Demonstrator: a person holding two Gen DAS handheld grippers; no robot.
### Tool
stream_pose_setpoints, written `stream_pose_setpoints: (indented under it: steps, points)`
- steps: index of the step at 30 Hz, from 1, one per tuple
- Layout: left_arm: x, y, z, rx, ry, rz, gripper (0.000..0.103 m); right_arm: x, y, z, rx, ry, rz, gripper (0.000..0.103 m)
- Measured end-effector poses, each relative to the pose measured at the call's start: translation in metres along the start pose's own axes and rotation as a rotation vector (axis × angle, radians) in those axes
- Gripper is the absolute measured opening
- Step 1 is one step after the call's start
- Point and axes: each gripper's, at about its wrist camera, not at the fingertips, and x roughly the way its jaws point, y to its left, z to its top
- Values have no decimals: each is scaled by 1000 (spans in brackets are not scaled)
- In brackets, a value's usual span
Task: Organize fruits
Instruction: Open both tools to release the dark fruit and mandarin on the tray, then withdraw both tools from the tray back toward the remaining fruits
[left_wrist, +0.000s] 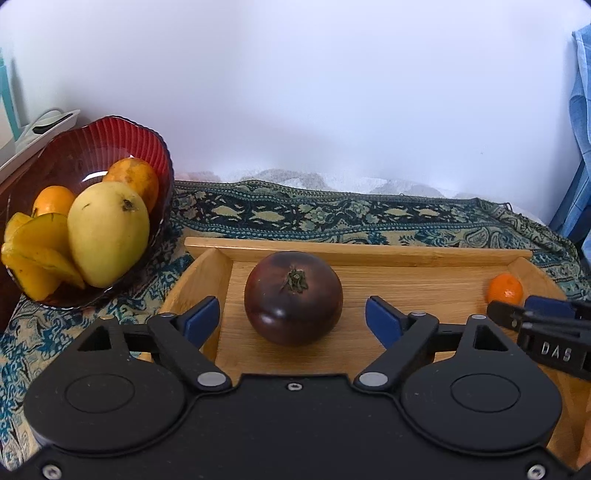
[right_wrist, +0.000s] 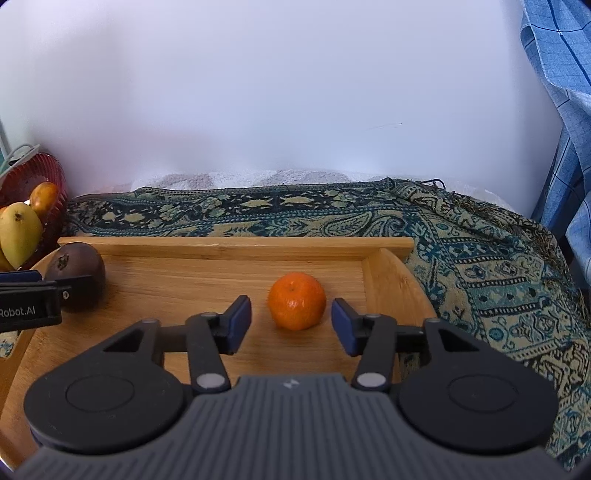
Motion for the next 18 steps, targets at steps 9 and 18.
stream_pose_setpoints:
  steps: [9, 18]
  points:
    - [-45, -3, -18, 12, -47, -2, 97, -31, 7, -16, -22, -36, -3, 85]
    - [-99, -12, -49, 65, -101, -12, 97, -84, 14, -40, -51, -110, 12, 92]
